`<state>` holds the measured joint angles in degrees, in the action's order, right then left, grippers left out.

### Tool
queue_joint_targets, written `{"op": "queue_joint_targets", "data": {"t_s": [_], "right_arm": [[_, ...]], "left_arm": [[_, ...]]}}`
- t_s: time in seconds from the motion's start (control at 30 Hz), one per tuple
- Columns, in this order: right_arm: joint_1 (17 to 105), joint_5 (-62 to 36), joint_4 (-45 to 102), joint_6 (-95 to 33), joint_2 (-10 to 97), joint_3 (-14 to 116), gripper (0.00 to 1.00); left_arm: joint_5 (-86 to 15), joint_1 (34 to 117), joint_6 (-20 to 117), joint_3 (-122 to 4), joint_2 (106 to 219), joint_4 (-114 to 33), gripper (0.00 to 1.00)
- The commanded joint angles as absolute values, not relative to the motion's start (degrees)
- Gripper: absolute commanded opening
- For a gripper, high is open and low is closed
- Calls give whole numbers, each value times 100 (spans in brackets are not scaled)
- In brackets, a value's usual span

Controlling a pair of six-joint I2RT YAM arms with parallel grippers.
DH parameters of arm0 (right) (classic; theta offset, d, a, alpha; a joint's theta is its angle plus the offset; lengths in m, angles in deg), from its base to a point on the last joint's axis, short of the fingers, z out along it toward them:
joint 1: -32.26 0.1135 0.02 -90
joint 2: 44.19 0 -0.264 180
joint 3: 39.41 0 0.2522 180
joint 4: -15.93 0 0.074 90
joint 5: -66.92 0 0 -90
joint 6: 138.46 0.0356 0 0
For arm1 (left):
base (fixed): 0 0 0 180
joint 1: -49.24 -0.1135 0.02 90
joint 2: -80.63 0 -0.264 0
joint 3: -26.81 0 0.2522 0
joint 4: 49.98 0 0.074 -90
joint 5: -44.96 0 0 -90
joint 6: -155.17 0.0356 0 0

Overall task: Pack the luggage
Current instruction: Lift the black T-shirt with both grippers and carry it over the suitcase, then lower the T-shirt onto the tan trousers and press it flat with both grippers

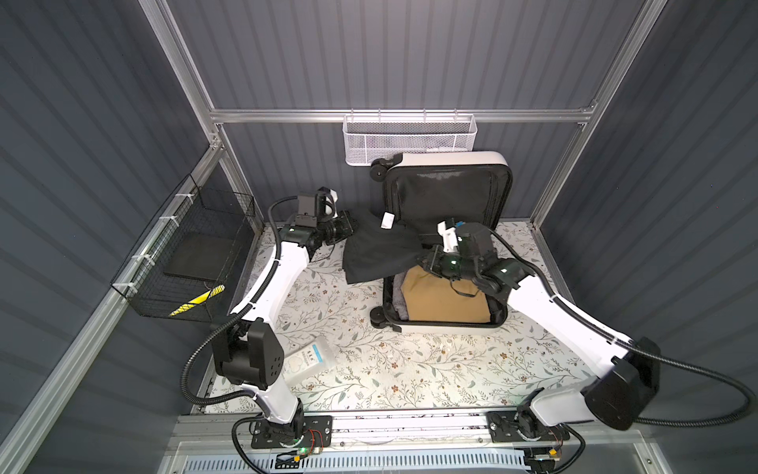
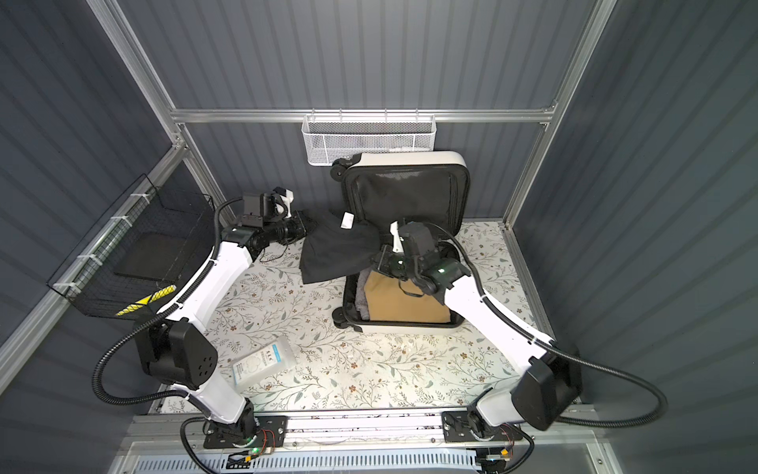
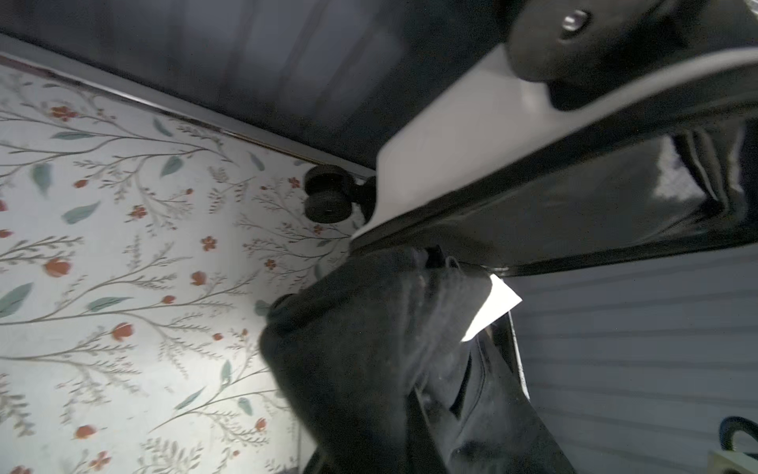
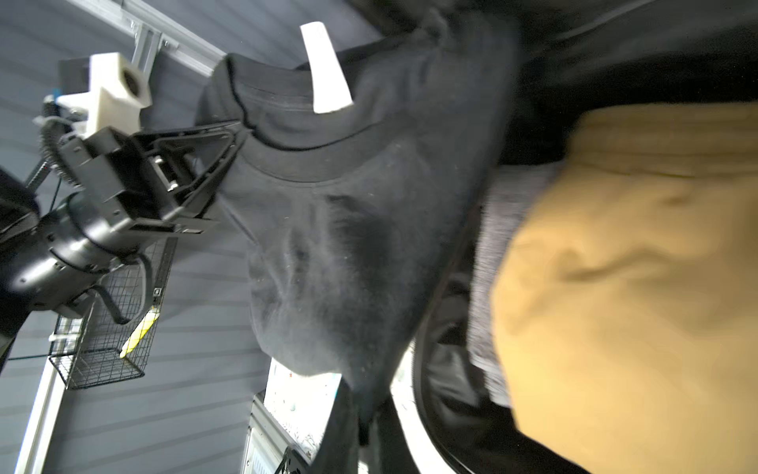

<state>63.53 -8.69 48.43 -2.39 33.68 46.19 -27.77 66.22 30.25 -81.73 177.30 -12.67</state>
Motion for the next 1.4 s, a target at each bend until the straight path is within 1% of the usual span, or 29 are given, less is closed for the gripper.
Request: {"op": "queue_joint_targets", "data": {"t_s": [0.0,0.1,0.2,0.33,0.43,0.53,0.7,0.83,1.03,1.07,1.1,1.17,1.27,1.3,1.37], "right_arm": [[5867,-581,5102,-502,2710,4210,0],[5336,-442,5371,-684,2192,3814,0],[4751,73,5530,-854,1742,3431,0],[4083,520,5619,-1009,1393,2936,0],[3772,679,5675,-1124,1193,2572,0],[3607,716,5618,-1122,956,2104,0],[3588,751,5301,-942,767,1356,0],[3590,666,4964,-854,857,943,0],[3587,461,4881,-953,1131,758,0],[3592,398,4921,-992,1171,764,8],[3587,339,4962,-1036,1208,766,17],[3587,287,5015,-1064,1249,776,35],[3579,161,5131,-1049,1225,848,53],[3566,135,5165,-1036,1196,891,57],[3522,79,5366,-1031,1124,1020,62]], "left_arm": [[-3319,7057,2736,-8536,17848,-1707,0],[-3661,7504,2614,-8517,17967,-1929,0],[-3987,7904,2500,-8412,18087,-2163,0],[-4436,8344,2428,-8236,18221,-2396,0],[-4602,8536,2339,-8032,18308,-2569,0],[-4671,8629,2290,-7826,18410,-2683,0],[-4700,8638,2345,-7642,18691,-2792,0],[-4649,8641,2457,-7738,19069,-2769,0],[-4747,8608,2662,-7889,19536,-2640,0],[-4751,8576,2682,-7888,19580,-2623,0],[-4723,8532,2701,-7880,19612,-2599,5],[-4561,8431,2732,-7871,19639,-2594,27],[-4483,8348,2825,-7860,19538,-2532,66],[-4468,8339,2872,-7877,19472,-2510,76],[-4465,8334,2985,-7942,19336,-2411,92]]}}
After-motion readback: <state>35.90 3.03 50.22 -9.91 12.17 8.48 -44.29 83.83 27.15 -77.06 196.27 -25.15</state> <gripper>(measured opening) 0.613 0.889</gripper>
